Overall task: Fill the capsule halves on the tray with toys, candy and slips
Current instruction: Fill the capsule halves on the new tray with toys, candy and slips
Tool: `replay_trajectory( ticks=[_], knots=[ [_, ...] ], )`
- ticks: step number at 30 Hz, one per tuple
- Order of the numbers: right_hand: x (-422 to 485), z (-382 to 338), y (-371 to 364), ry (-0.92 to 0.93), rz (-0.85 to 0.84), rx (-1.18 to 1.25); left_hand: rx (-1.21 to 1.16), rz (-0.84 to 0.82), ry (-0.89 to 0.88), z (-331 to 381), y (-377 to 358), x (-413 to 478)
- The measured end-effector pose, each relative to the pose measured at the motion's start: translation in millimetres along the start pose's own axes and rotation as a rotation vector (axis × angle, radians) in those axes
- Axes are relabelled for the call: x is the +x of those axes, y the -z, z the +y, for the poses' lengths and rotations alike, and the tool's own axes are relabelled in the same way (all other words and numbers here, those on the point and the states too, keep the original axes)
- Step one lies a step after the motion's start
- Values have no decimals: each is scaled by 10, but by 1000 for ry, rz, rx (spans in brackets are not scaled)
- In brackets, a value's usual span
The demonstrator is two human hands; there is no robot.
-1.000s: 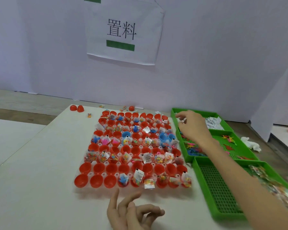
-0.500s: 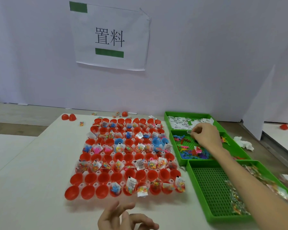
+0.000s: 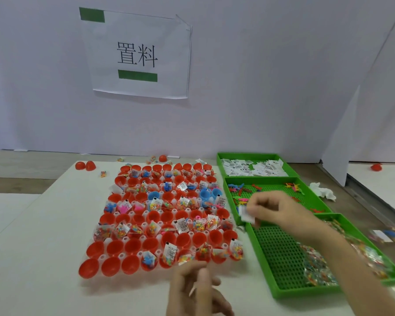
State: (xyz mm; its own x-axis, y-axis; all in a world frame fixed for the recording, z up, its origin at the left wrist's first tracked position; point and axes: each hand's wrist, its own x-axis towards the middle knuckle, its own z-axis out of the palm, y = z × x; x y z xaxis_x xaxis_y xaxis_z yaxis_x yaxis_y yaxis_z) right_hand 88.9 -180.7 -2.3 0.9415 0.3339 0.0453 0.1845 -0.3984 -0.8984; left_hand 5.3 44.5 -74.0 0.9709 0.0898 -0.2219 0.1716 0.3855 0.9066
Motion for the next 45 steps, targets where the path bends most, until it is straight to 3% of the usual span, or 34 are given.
replay_trajectory(
  ticks=[1, 5, 8, 11, 13, 16, 18, 21, 24, 35, 40, 45],
  knots=[
    [-57, -27, -89, 14, -96, 18, 36, 24, -5, -28, -56, 81],
    [-109, -81, -310, 57, -362, 29, 290, -137, -129, -48, -258, 85],
    [-101, -83, -351, 103, -401, -50, 428, -114, -136, -55, -140, 146],
    [-113, -59, -305, 103, -346, -59, 413, -122, -92, -106, -127, 37],
    [-106, -19, -238, 94, -222, -76, 336, -146, -50, -123, -146, -15],
    [-32, 135, -94, 69, 229, -178, 316, -203, -61, -109, -192, -94],
    [18, 273, 10, 18, 455, -383, 289, -199, -74, -120, -213, -111],
    [41, 449, 101, -189, 334, -707, 224, -200, -84, -138, -224, -118],
    [68, 549, 97, -273, 234, -774, 173, -247, -68, -141, -228, -132],
    [82, 529, 95, -121, 420, -716, 153, -347, -22, -180, -172, -68],
    [4, 318, 23, 87, 601, -419, 90, -325, 10, -175, -181, -85],
    [-53, 52, -120, 123, 316, -96, 90, -284, 52, -189, -125, -24]
  ],
)
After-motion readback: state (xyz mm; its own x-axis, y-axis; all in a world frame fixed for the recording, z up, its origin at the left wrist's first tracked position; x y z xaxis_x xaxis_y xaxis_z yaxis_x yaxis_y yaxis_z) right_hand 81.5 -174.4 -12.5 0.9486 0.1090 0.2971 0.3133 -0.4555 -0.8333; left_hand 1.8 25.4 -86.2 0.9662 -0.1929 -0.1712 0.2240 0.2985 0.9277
